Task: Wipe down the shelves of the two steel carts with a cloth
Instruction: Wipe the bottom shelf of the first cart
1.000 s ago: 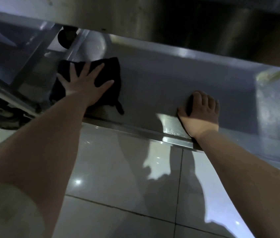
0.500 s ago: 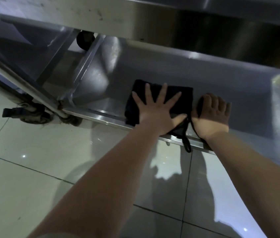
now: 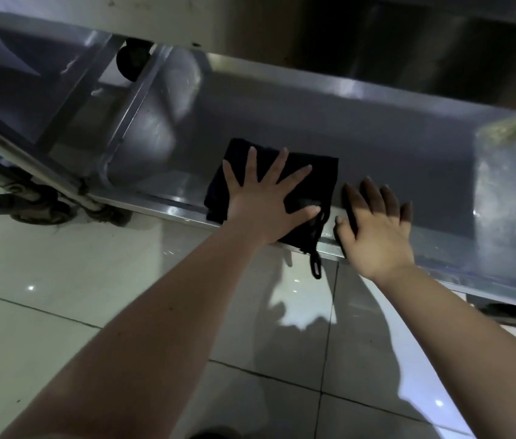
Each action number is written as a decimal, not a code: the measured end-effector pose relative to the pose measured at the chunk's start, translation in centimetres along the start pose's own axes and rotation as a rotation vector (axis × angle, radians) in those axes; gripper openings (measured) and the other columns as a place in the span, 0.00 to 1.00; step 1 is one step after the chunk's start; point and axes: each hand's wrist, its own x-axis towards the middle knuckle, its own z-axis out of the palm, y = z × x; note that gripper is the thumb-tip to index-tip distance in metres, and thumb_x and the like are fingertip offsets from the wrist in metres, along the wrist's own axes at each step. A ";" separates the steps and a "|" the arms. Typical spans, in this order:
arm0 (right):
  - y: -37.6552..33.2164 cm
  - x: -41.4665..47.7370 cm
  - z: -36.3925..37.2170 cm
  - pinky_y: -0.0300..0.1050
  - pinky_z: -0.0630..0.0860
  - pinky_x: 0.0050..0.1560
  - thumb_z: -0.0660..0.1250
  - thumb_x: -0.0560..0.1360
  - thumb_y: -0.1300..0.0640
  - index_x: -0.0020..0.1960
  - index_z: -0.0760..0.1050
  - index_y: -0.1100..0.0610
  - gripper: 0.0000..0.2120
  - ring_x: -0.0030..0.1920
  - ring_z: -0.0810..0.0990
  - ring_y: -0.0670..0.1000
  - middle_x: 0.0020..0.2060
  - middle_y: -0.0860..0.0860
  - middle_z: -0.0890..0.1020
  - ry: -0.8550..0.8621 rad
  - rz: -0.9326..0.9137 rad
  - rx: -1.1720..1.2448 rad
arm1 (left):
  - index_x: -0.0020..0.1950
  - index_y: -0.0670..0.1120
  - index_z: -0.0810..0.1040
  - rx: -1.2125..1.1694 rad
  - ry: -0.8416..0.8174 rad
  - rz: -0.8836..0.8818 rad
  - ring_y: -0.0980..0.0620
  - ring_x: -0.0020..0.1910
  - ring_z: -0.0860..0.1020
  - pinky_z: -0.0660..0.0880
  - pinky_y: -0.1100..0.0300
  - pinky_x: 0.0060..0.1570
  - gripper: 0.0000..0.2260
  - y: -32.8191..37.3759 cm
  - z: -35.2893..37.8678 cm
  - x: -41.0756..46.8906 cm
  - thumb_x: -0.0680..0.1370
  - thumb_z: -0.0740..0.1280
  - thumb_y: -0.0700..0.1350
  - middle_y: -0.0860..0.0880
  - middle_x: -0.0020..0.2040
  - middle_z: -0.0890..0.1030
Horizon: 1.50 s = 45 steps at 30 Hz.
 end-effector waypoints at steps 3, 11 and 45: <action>-0.2 0.0 0.0 0.65 0.40 0.74 0.48 0.76 0.40 0.77 0.55 0.44 0.30 0.77 0.46 0.57 0.79 0.51 0.53 -0.005 0.004 0.012 | 0.71 0.73 0.40 0.015 -0.011 -0.044 0.39 0.77 0.39 0.36 0.29 0.67 0.34 -4.6 -0.4 -1.0 0.67 0.41 0.79 0.60 0.78 0.41; -0.4 0.1 0.2 0.67 0.38 0.73 0.52 0.80 0.47 0.77 0.56 0.47 0.26 0.77 0.46 0.58 0.79 0.51 0.53 0.011 0.009 0.038 | 0.71 0.71 0.36 -0.005 -0.073 -0.481 0.35 0.76 0.39 0.39 0.23 0.62 0.39 -8.5 -1.5 -1.1 0.62 0.36 0.81 0.58 0.78 0.40; 3.1 -0.1 -2.3 0.53 0.48 0.76 0.55 0.81 0.51 0.78 0.52 0.46 0.27 0.77 0.53 0.56 0.79 0.49 0.53 0.013 0.108 0.185 | 0.79 0.56 0.48 -0.029 -0.041 0.087 0.43 0.77 0.43 0.37 0.36 0.71 0.26 11.7 -0.8 -1.9 0.81 0.47 0.60 0.49 0.80 0.47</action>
